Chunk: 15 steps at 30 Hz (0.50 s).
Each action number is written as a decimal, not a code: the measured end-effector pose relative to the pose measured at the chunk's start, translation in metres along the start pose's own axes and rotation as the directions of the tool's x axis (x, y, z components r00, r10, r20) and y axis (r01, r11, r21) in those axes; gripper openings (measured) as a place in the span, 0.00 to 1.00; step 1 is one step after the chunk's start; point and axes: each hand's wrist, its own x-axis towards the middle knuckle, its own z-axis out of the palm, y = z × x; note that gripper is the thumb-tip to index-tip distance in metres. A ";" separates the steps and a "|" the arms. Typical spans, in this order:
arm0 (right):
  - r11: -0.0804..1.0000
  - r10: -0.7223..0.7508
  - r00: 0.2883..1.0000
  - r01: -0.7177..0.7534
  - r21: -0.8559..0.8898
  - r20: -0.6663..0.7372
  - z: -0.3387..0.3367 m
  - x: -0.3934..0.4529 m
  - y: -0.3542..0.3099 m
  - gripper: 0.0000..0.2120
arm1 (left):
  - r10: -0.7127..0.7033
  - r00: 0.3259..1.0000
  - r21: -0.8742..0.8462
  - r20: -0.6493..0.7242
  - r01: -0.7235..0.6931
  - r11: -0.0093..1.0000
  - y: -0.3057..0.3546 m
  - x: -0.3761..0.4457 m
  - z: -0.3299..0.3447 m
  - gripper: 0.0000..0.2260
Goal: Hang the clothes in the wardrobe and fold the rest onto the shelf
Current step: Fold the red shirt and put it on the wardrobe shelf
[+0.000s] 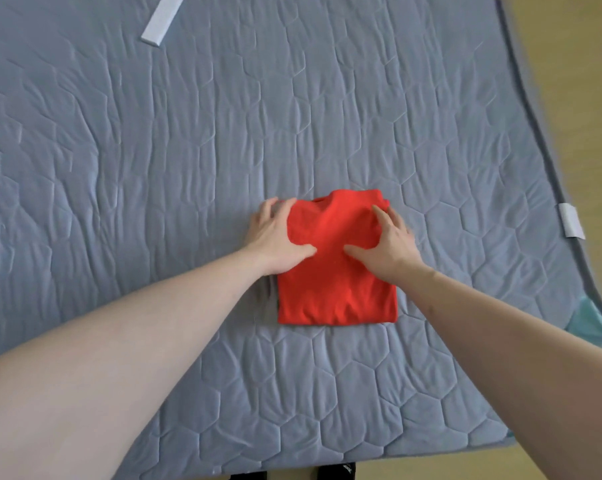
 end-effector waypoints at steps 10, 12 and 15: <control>0.879 0.211 0.960 -0.268 0.394 0.183 0.012 0.021 0.006 0.40 | -0.213 0.933 -0.537 0.290 0.343 0.771 -0.013 0.026 0.016 0.39; 0.725 0.265 0.910 -0.407 0.556 0.320 0.005 0.011 0.002 0.24 | -0.217 0.937 -0.611 0.273 0.344 0.713 -0.015 0.016 0.010 0.28; 0.635 0.307 0.845 -0.525 0.567 0.439 0.010 -0.010 0.007 0.11 | -0.254 0.937 -0.688 0.242 0.350 0.636 -0.027 -0.009 0.009 0.19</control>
